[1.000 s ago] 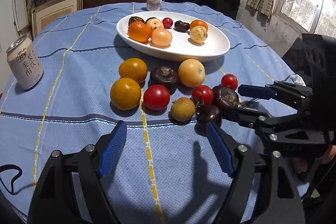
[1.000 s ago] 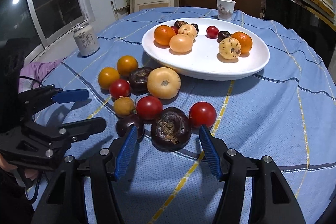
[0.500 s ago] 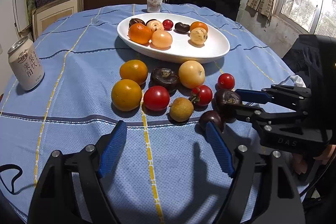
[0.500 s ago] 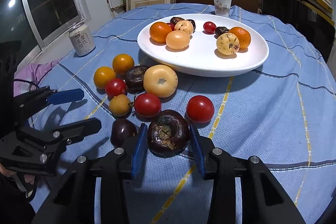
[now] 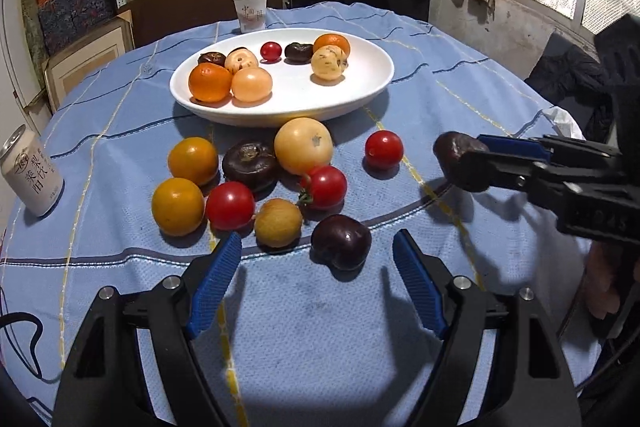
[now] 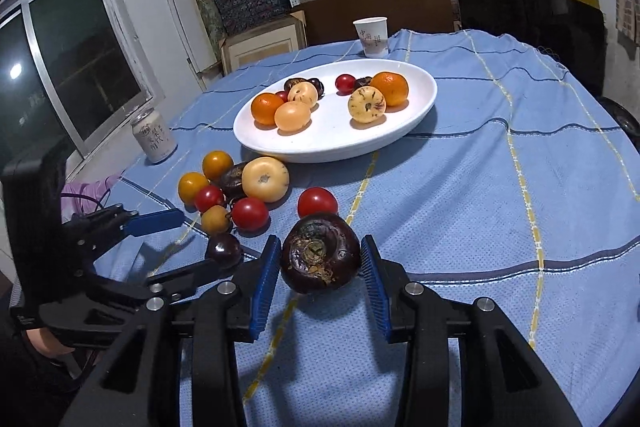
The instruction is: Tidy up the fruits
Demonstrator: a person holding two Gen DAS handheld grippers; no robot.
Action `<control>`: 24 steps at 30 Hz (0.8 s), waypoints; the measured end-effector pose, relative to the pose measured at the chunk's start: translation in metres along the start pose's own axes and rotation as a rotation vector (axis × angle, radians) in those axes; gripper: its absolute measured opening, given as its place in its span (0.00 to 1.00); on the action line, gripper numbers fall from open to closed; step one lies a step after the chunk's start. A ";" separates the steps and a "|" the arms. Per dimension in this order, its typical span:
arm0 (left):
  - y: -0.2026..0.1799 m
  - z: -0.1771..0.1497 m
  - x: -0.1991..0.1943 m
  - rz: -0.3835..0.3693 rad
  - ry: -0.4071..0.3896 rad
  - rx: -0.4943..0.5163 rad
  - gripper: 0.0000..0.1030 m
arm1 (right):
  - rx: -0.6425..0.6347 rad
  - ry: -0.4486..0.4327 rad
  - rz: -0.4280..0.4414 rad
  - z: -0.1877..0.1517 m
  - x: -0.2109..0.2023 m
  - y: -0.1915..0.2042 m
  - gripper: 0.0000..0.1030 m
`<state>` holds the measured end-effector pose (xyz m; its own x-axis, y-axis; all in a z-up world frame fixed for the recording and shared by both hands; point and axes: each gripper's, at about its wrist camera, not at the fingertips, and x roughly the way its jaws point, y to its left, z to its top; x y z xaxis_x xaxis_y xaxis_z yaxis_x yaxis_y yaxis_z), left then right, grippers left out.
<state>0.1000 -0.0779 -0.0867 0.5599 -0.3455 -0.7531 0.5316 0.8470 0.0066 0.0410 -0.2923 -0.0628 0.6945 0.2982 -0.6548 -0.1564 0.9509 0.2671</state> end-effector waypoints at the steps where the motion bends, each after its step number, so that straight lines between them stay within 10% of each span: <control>1: 0.001 0.001 0.004 -0.010 0.012 -0.008 0.69 | 0.000 -0.002 0.005 0.000 0.000 0.000 0.40; 12: -0.007 0.002 0.012 -0.070 0.031 0.017 0.56 | 0.022 -0.014 0.036 -0.001 -0.003 -0.004 0.40; 19: -0.015 0.003 0.018 -0.160 0.059 0.034 0.67 | 0.046 -0.013 0.050 -0.001 -0.002 -0.009 0.40; 24: -0.021 0.005 0.019 -0.196 0.056 0.050 0.48 | 0.058 -0.021 0.049 -0.001 -0.004 -0.011 0.40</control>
<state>0.1027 -0.1042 -0.0985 0.4075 -0.4774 -0.7785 0.6587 0.7441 -0.1115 0.0391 -0.3042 -0.0644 0.7021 0.3414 -0.6249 -0.1501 0.9288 0.3388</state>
